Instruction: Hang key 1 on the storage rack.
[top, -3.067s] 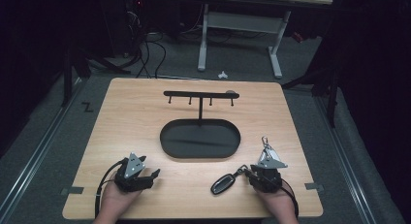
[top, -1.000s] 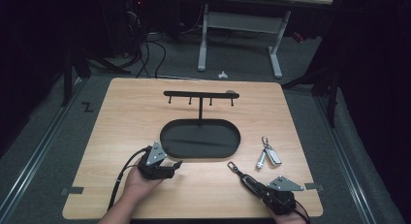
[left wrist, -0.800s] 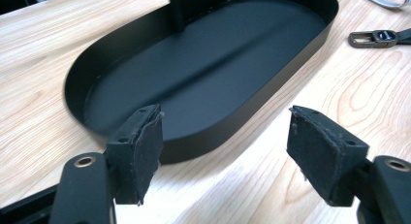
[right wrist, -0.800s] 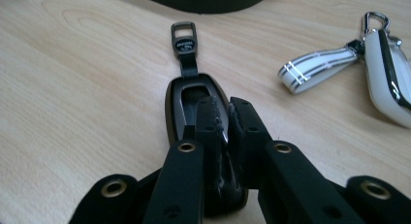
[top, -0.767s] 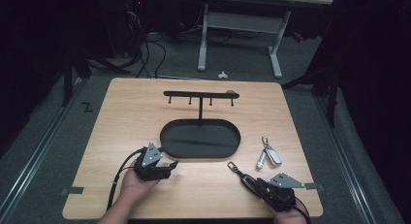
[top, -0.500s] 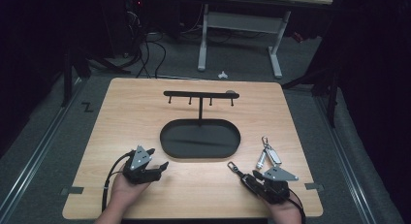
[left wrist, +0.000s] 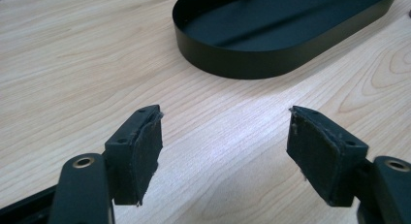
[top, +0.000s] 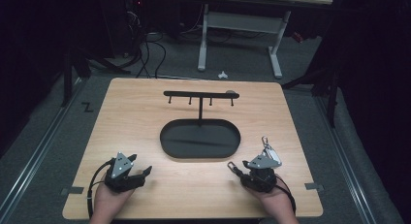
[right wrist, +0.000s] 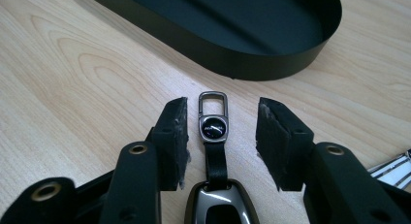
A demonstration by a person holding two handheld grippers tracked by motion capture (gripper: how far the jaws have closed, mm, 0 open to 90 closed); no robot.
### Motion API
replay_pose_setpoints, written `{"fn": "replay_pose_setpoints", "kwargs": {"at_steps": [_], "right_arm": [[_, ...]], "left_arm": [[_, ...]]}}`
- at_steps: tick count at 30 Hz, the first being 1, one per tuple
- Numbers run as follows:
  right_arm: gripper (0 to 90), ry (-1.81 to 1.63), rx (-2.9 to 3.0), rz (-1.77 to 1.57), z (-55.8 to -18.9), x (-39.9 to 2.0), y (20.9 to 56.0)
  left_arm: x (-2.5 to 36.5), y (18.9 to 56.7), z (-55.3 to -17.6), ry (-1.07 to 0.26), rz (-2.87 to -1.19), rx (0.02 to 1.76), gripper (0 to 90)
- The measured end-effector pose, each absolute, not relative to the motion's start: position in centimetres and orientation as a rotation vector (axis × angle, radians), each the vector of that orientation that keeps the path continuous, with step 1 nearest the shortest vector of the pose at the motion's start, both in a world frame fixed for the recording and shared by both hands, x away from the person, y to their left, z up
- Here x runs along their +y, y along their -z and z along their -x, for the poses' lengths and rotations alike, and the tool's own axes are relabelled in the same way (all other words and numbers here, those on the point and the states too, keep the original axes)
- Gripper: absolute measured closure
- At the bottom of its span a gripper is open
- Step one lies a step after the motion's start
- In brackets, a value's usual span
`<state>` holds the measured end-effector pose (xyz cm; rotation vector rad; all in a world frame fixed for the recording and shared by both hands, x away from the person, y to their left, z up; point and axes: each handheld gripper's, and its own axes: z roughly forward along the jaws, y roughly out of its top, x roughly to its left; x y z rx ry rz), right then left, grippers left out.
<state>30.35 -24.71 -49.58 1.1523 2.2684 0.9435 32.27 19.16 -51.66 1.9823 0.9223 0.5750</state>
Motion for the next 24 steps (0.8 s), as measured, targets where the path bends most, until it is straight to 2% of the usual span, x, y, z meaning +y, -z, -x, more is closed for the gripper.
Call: {"fn": "replay_pose_setpoints", "kwargs": {"at_steps": [8, 24], "right_arm": [[46.8, -0.889, 2.353, -1.210, -30.9, -24.6, 49.1], [41.2, -0.689, 2.517, -1.265, -32.4, -23.7, 48.3]], "left_arm": [[18.5, 51.9, -32.6, -0.563, -1.999, 0.910, 28.7], [17.5, 51.8, -33.8, -0.542, -1.982, 0.883, 28.4]]}}
